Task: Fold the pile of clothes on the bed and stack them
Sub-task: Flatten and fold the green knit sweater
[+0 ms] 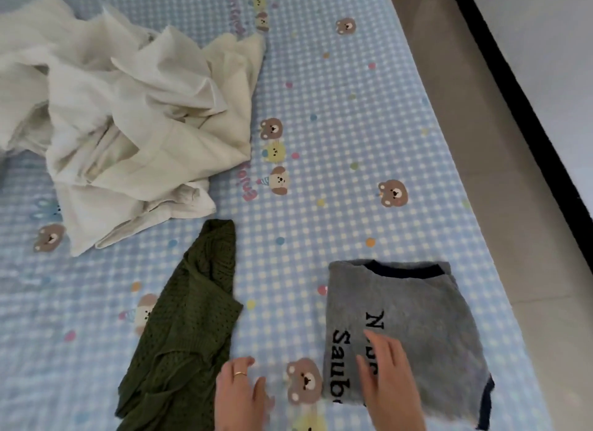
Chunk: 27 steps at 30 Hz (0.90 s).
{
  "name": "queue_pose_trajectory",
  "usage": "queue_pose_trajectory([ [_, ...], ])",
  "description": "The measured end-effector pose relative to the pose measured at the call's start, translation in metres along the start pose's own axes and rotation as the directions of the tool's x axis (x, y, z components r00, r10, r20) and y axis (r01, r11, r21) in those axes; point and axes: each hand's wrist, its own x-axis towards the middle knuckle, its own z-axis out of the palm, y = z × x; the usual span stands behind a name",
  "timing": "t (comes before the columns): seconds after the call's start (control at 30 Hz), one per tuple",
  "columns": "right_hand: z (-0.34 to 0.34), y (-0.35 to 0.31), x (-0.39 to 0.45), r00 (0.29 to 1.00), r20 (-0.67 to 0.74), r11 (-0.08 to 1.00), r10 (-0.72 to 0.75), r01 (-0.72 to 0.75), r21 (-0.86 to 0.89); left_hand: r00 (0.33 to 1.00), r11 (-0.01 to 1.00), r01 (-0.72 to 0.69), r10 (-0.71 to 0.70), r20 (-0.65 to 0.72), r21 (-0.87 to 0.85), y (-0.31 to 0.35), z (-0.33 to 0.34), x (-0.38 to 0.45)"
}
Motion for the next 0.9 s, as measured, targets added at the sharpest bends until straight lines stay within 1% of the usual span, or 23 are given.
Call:
queue_pose_trajectory([
  [0.03,0.017,-0.021,0.001,0.991,0.108,0.996,-0.084,0.081,0.027,0.999,0.998,0.028,-0.026,-0.034,0.06,-0.021,-0.01,0.0],
  [0.07,0.034,-0.04,0.004,0.967,0.203,0.988,-0.153,0.144,0.06,0.998,0.992,0.061,-0.056,-0.04,0.113,-0.038,-0.021,0.003],
  [0.1,0.051,-0.059,0.008,0.936,0.28,0.977,-0.212,0.196,0.085,0.992,0.981,0.129,-0.126,-0.027,0.142,-0.055,-0.035,0.005],
  [0.13,0.069,-0.077,0.015,0.903,0.333,0.963,-0.271,0.254,0.095,0.979,0.963,0.206,-0.205,-0.021,0.174,-0.068,-0.046,0.008],
  [0.2,0.102,-0.106,0.028,0.832,0.423,0.928,-0.359,0.367,0.064,0.973,0.929,0.227,-0.232,-0.018,0.293,-0.096,-0.058,0.013],
  [0.23,0.118,-0.119,0.036,0.788,0.473,0.903,-0.393,0.429,0.037,0.97,0.924,0.239,-0.238,-0.041,0.299,-0.111,-0.062,0.016],
  [0.3,0.145,-0.138,0.047,0.707,0.535,0.833,-0.462,0.553,-0.012,0.962,0.916,0.263,-0.273,-0.01,0.301,-0.135,-0.069,0.021],
  [0.37,0.162,-0.153,0.051,0.634,0.524,0.718,-0.569,0.693,-0.058,0.956,0.916,0.258,-0.288,0.052,0.308,-0.151,-0.074,0.022],
  [0.4,0.166,-0.161,0.052,0.597,0.541,0.678,-0.593,0.732,-0.065,0.952,0.917,0.266,-0.298,0.065,0.296,-0.159,-0.076,0.022],
  [0.43,0.17,-0.168,0.051,0.594,0.53,0.651,-0.605,0.752,-0.099,0.95,0.922,0.274,-0.303,0.071,0.272,-0.168,-0.077,0.022],
  [0.5,0.17,-0.176,0.053,0.615,0.505,0.647,-0.606,0.75,-0.137,0.949,0.944,0.279,-0.299,0.097,0.174,-0.181,-0.077,0.021],
  [0.57,0.17,-0.182,0.054,0.648,0.453,0.67,-0.612,0.729,-0.139,0.96,0.966,0.26,-0.257,0.112,-0.007,-0.194,-0.08,0.02],
  [0.6,0.168,-0.184,0.054,0.657,0.444,0.694,-0.609,0.712,-0.102,0.959,0.956,0.269,-0.256,0.122,-0.117,-0.199,-0.083,0.02],
  [0.7,0.151,-0.189,0.046,0.7,0.436,0.765,-0.566,0.643,-0.041,0.938,0.877,0.335,-0.276,0.21,-0.346,-0.205,-0.099,0.021],
  [0.77,0.136,-0.195,0.038,0.739,0.351,0.789,-0.575,0.614,0.002,0.933,0.81,0.35,-0.255,0.254,-0.471,-0.209,-0.112,0.022],
  [0.83,0.116,-0.205,0.029,0.767,0.279,0.804,-0.577,0.594,0.03,0.948,0.763,0.311,-0.203,0.247,-0.567,-0.209,-0.13,0.022],
  [0.9,0.093,-0.222,0.021,0.783,0.204,0.804,-0.587,0.594,0.035,0.961,0.69,0.27,-0.155,0.227,-0.672,-0.207,-0.158,0.02],
])
